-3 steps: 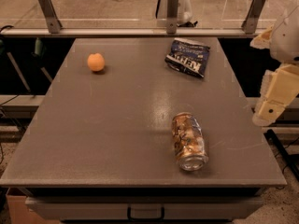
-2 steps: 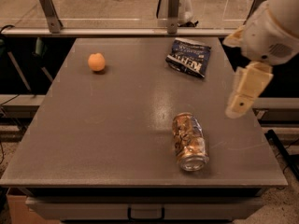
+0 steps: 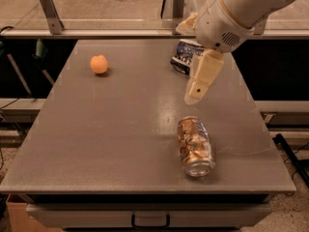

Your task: Move orange near blue chip bag

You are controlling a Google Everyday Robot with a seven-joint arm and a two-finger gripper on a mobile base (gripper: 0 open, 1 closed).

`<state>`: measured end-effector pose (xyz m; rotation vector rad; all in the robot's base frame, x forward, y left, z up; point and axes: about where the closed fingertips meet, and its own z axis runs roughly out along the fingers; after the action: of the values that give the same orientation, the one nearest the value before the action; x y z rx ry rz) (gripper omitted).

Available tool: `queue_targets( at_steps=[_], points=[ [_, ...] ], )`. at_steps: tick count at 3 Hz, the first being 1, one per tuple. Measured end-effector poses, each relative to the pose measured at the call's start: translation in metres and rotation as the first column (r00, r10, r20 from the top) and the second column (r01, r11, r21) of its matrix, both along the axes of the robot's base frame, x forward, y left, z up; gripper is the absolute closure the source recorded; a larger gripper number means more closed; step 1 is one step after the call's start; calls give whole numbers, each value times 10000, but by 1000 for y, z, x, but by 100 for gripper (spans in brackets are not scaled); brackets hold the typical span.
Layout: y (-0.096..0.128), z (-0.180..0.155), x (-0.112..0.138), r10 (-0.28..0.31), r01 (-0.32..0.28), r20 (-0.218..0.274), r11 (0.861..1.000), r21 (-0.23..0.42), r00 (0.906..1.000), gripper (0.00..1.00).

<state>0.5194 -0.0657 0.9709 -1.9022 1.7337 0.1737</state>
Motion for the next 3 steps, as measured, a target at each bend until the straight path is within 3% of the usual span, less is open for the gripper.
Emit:
queue_targets(
  at_steps=[2, 3],
  points=[
    [13, 0, 9, 74, -77, 80, 9994, 342, 9999, 0],
    [59, -1, 38, 189, -211, 192, 9929, 1171, 9996, 0]
  ],
)
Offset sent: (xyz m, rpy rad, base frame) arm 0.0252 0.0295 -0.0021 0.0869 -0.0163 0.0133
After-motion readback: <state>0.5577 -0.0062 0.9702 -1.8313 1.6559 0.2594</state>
